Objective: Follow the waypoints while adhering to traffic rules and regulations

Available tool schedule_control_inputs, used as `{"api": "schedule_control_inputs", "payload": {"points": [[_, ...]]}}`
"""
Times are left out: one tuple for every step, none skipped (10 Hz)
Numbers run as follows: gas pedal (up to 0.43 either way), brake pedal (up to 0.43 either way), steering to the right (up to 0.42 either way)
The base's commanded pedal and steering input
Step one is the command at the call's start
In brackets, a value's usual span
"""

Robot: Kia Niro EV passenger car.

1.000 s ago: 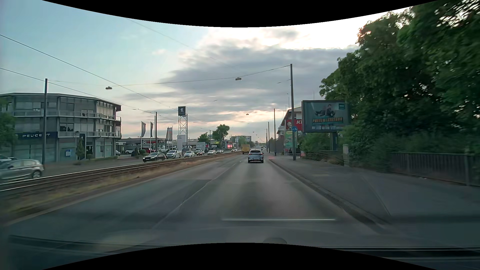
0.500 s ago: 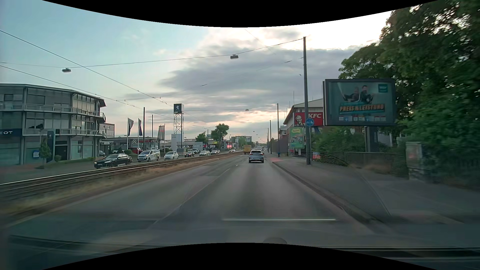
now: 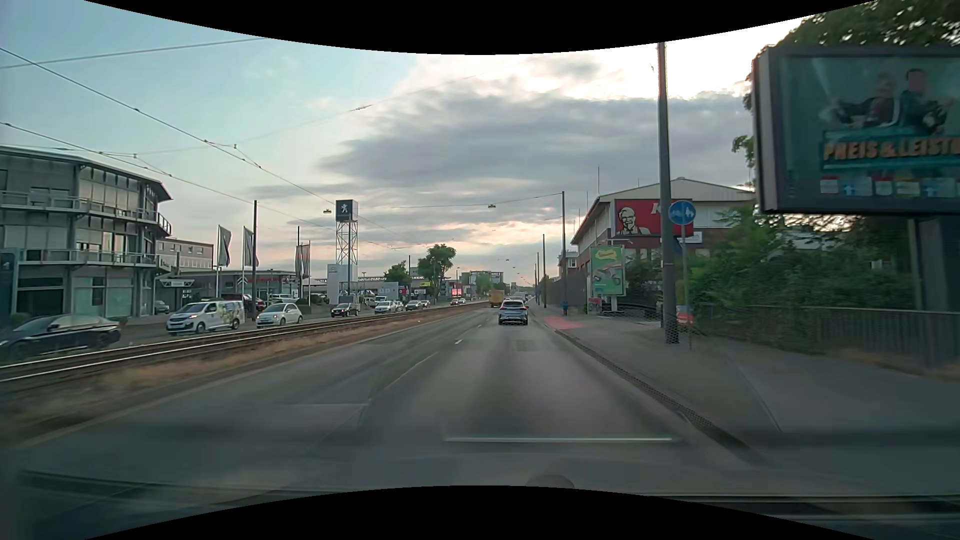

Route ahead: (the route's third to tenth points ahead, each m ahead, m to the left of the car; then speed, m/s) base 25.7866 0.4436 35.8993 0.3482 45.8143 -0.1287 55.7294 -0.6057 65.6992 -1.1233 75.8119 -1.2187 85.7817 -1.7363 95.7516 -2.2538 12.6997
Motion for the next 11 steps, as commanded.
{"api": "schedule_control_inputs", "payload": {"points": [[0.0,0.0,0.0],[0.0,0.0,0.0],[0.0,0.0,0.0],[0.0,0.0,0.0],[0.0,0.0,0.0],[0.0,0.0,-0.001],[0.0,0.0,0.0],[0.0,0.0,0.0],[0.0,0.0,-0.001],[0.0,0.0,-0.001],[0.0,0.0,-0.001]]}}
